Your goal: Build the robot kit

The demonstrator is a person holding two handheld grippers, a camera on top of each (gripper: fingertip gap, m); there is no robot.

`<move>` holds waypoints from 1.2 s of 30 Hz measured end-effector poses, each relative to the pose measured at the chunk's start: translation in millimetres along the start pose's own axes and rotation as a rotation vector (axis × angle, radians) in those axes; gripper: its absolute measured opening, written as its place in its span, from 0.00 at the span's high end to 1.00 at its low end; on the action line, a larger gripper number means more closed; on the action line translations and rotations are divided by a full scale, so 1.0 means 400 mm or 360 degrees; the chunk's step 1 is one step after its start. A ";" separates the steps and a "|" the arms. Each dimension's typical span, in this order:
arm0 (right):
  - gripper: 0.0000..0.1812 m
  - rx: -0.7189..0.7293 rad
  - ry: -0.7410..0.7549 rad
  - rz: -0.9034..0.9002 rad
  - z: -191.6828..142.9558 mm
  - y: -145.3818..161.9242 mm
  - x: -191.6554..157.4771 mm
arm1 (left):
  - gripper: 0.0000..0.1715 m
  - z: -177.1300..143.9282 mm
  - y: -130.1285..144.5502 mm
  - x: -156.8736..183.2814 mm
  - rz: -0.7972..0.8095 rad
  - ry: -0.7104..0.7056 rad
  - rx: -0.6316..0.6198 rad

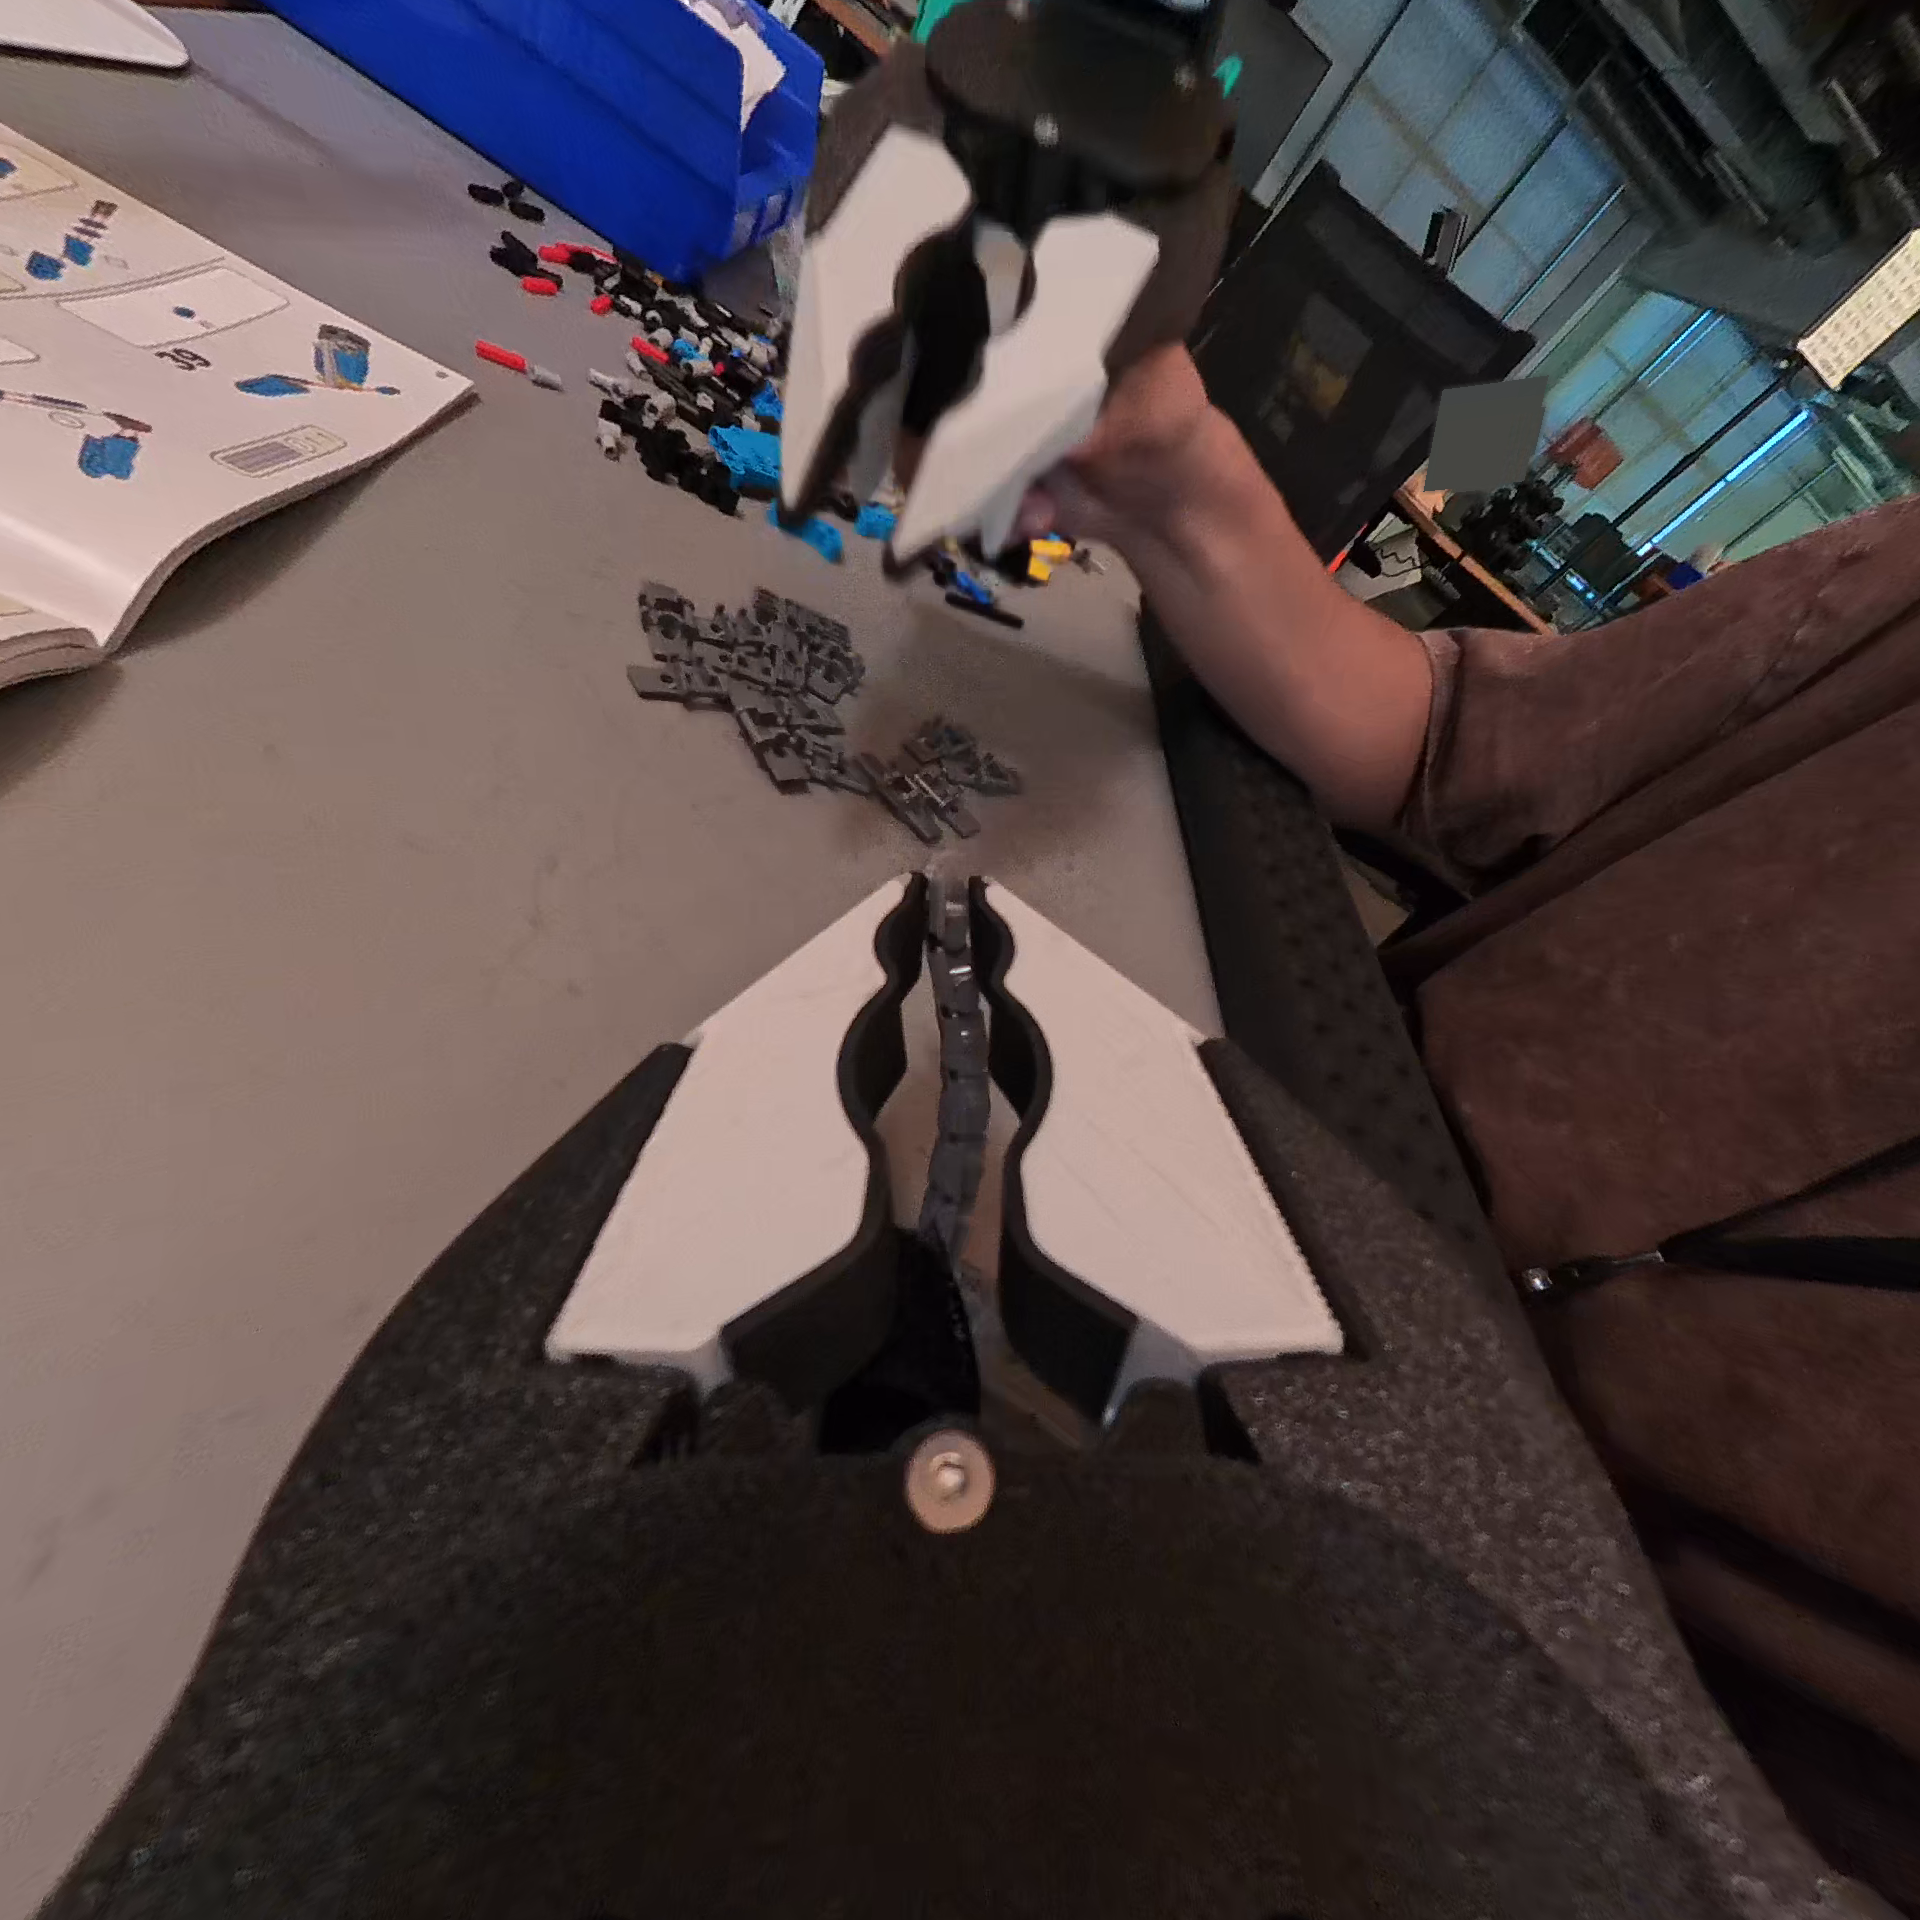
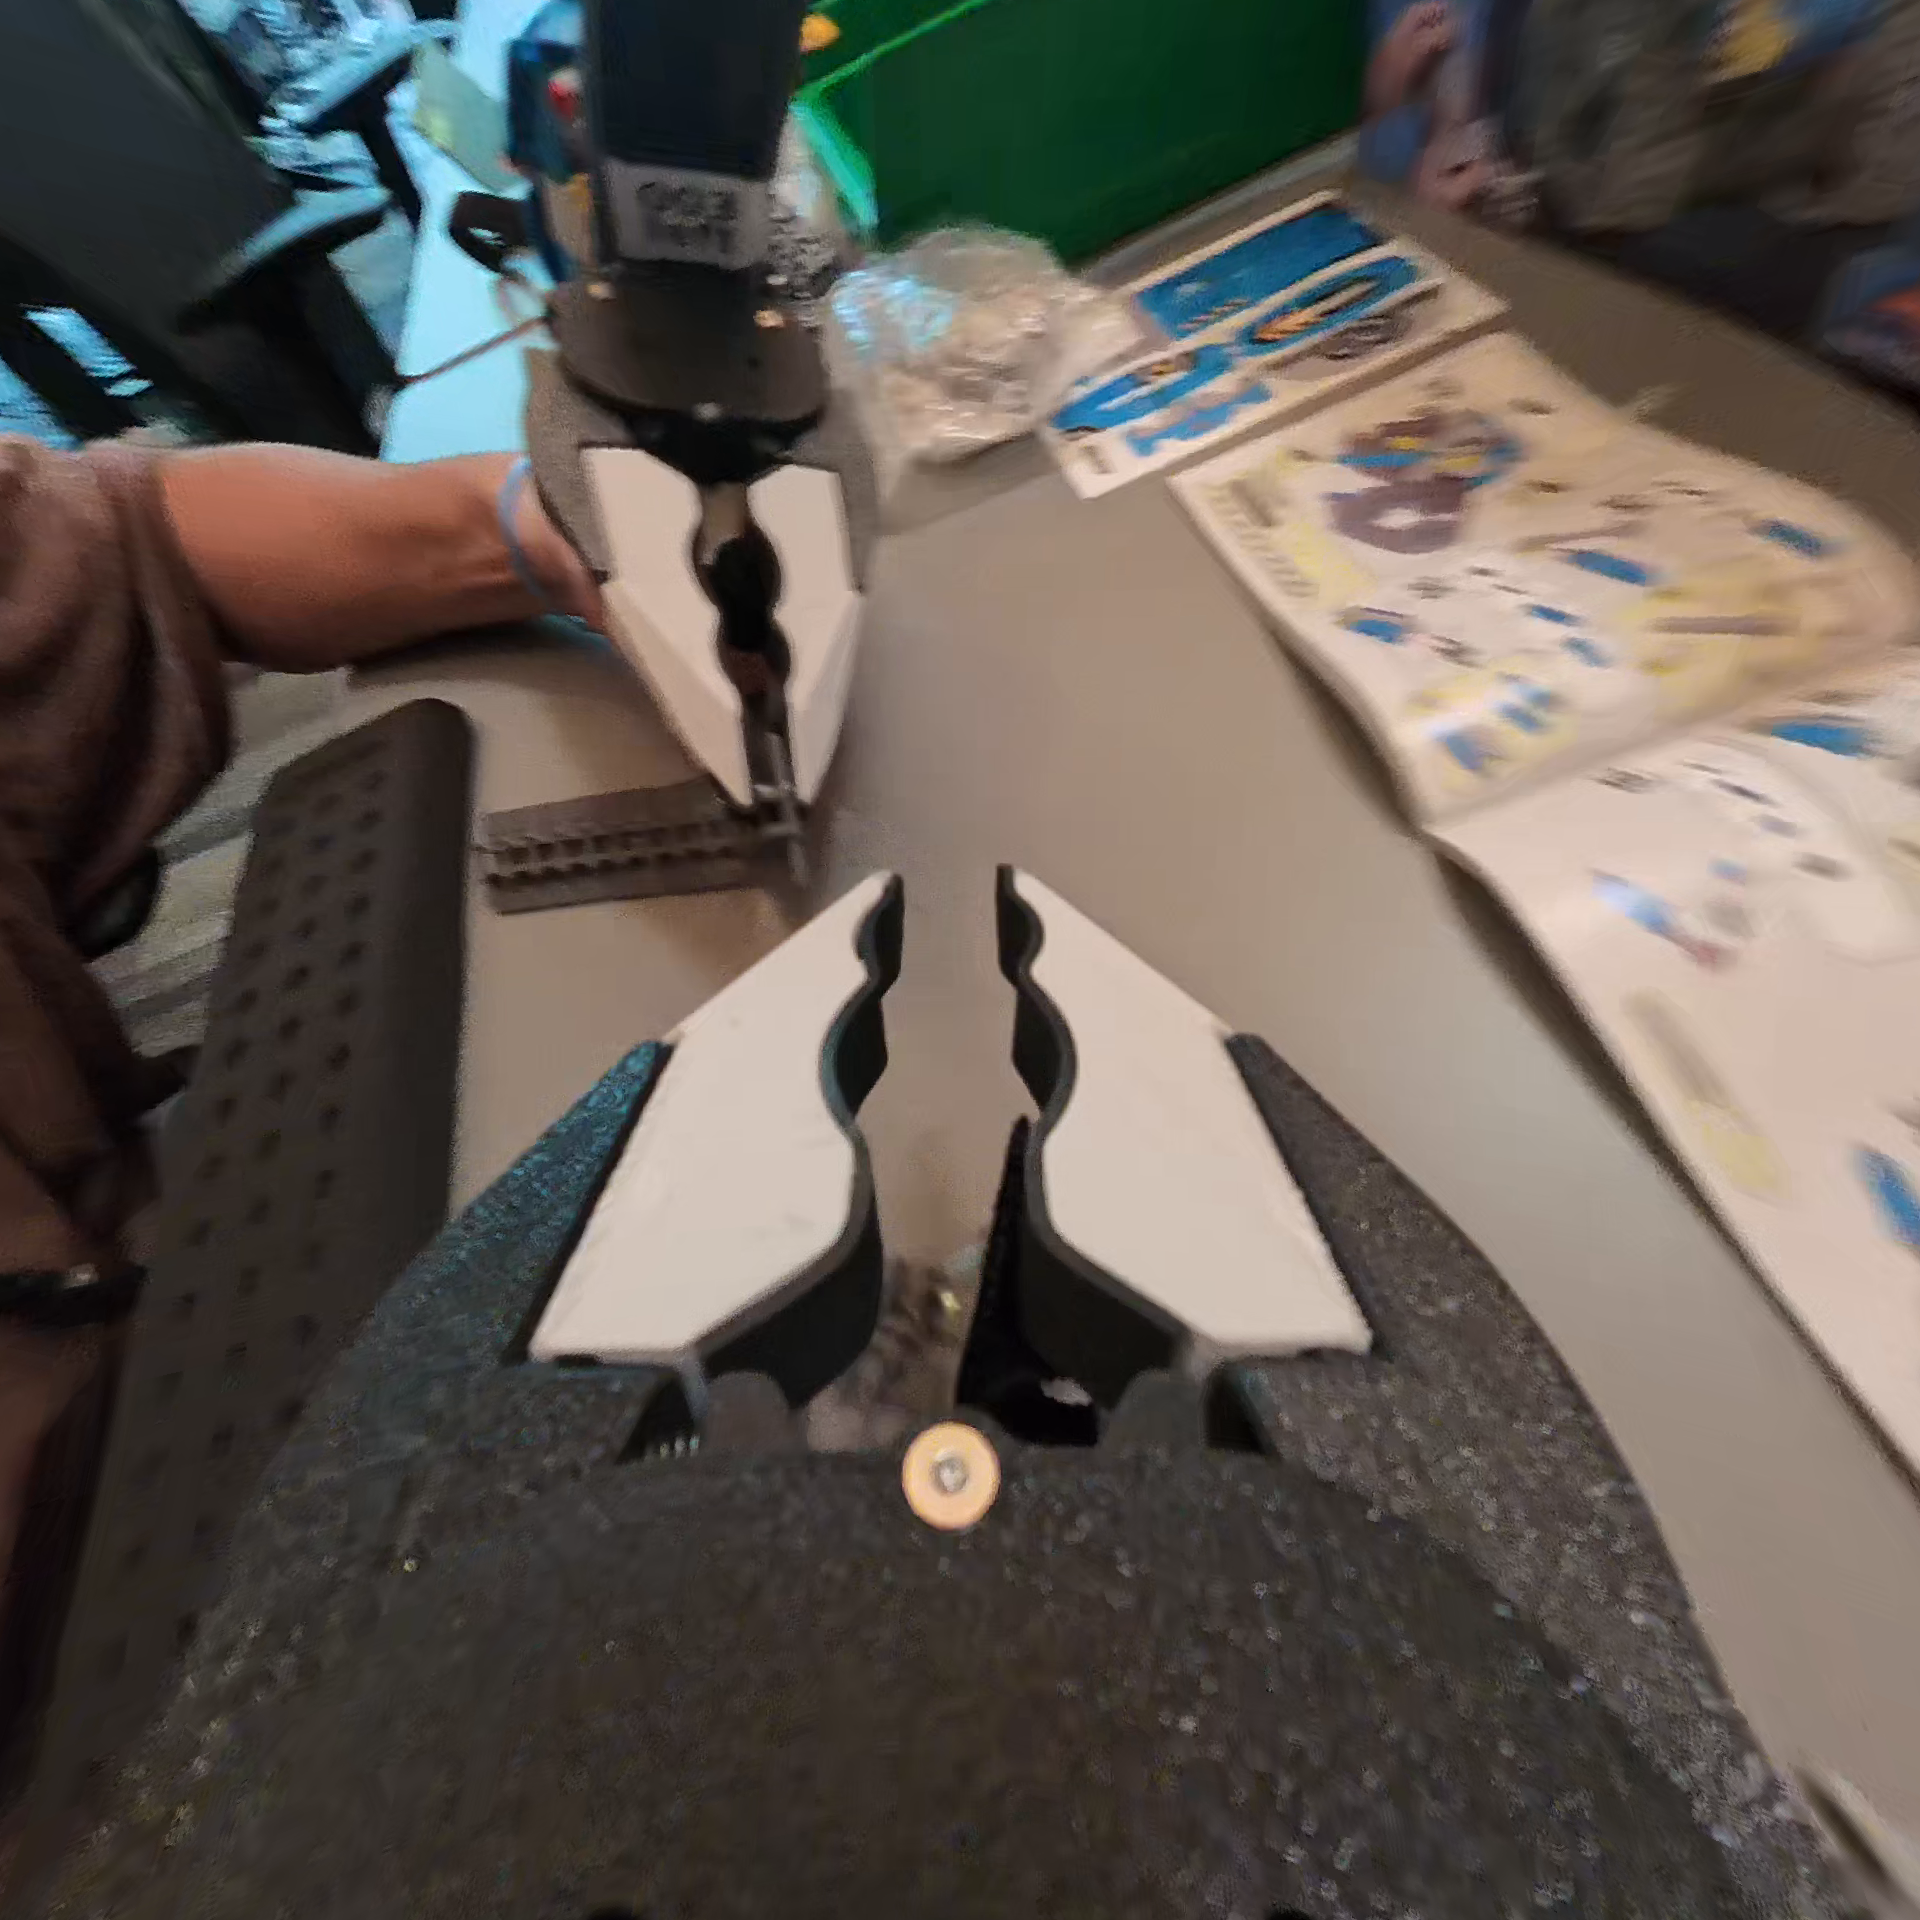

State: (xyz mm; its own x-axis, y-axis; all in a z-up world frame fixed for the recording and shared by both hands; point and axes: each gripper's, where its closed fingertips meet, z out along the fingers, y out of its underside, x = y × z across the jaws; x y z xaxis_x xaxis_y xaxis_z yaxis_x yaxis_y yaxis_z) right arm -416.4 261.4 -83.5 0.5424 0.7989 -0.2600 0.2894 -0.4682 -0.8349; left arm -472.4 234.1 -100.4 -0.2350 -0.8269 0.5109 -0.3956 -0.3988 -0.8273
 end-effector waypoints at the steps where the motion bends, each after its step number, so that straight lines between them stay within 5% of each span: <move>1: 0.90 -0.0032 0.0071 -0.0002 -0.036 0.012 0.025 | 0.96 0.001 0.001 -0.001 0.0002 -0.0005 -0.0005; 6: 0.89 -0.0506 0.0062 -0.0098 -0.088 0.166 0.047 | 0.96 -0.001 -0.001 -0.003 -0.0022 0.0004 0.0006; 16: 0.89 -0.0730 0.0222 -0.0292 -0.015 0.229 0.072 | 0.96 0.007 0.021 -0.009 0.0041 -0.0058 -0.0093; 26: 0.93 -0.0680 0.0331 -0.0212 0.017 0.198 0.079 | 0.95 0.021 0.071 -0.009 0.0028 -0.0058 -0.0292; 30: 0.94 -0.0535 0.0177 -0.0183 0.032 0.155 0.029 | 0.96 0.013 0.068 -0.036 -0.0056 -0.0126 -0.0271; 36: 0.94 -0.0337 0.0142 -0.0823 0.080 0.084 -0.090 | 0.96 0.007 0.074 -0.029 -0.0169 -0.0026 -0.0283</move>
State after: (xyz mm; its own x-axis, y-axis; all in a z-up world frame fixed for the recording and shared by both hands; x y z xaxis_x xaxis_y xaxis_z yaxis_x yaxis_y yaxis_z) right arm -451.5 229.1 -117.6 0.3500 0.9137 0.2067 0.6820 -0.0973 -0.7248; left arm -479.0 230.6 -131.3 -0.1695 -0.7908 0.5881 -0.5682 -0.4091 -0.7140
